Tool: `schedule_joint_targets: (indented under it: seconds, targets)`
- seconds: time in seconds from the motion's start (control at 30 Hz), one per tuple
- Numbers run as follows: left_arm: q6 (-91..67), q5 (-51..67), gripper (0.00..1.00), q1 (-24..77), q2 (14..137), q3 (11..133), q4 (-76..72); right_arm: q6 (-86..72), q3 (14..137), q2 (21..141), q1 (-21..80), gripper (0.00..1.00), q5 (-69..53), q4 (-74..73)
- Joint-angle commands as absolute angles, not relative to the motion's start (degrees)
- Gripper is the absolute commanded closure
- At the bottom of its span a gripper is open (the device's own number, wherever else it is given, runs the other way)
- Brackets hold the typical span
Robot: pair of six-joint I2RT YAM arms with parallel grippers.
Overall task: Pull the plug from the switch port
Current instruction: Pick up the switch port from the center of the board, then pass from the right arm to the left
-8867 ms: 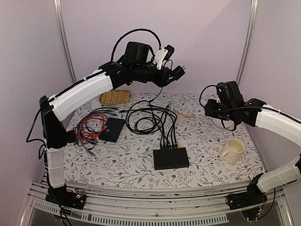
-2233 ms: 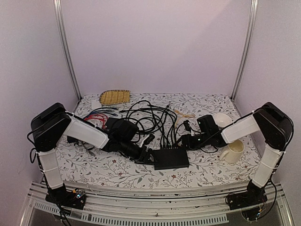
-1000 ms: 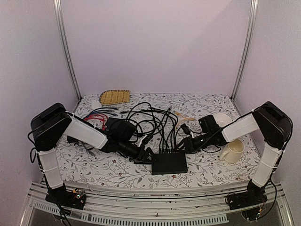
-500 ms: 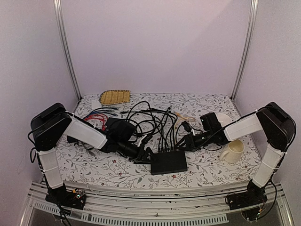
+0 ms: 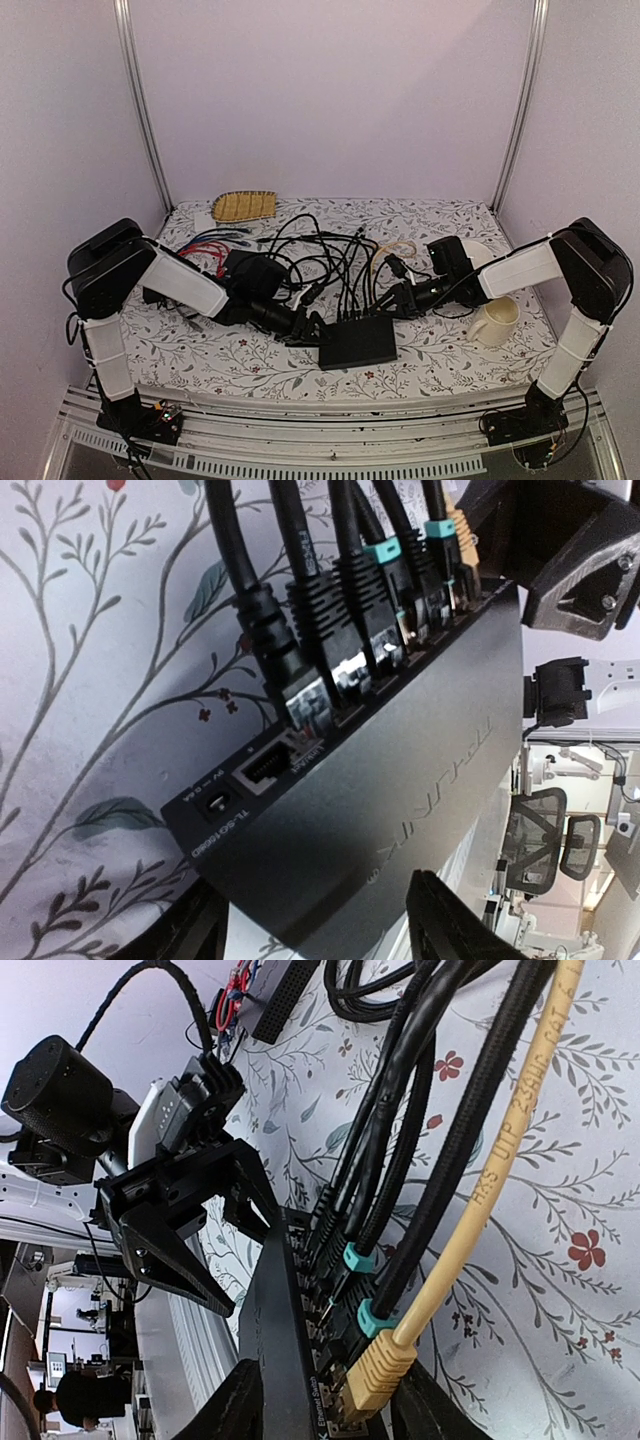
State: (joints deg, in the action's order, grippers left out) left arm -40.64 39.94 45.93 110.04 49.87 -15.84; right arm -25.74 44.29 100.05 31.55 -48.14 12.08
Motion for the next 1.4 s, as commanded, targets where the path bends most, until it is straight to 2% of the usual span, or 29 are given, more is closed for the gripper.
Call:
schedule_joint_targets:
  seconds: [0.0, 0.5, 0.8, 0.97, 1.17, 1.37]
  targets:
    - [-40.6, 39.2, 0.37, 45.1, 111.4, 50.5, -24.2, -25.6, 45.8, 99.4, 34.0, 0.56, -55.9, 16.1]
    - [-43.1, 39.6, 0.37, 45.1, 112.1, 50.9, -28.1, -28.2, 47.7, 102.5, 36.3, 0.58, -56.3, 17.2]
    - [-44.2, 39.7, 0.37, 45.1, 112.1, 50.2, -31.0, -29.4, 49.8, 103.7, 37.8, 0.60, -53.9, 12.9]
    - [-44.3, 39.8, 0.37, 45.1, 112.1, 50.0, -31.6, -30.9, 49.9, 103.1, 38.1, 0.68, -52.7, 11.4]
    - [-44.9, 40.1, 0.37, 45.1, 114.0, 49.8, -32.6, -33.9, 48.9, 102.5, 38.1, 0.90, -51.8, 11.2]
    - [-45.3, 39.0, 0.36, 44.8, 112.2, 48.7, -32.5, -36.1, 48.9, 101.4, 38.1, 0.96, -50.9, 11.8]
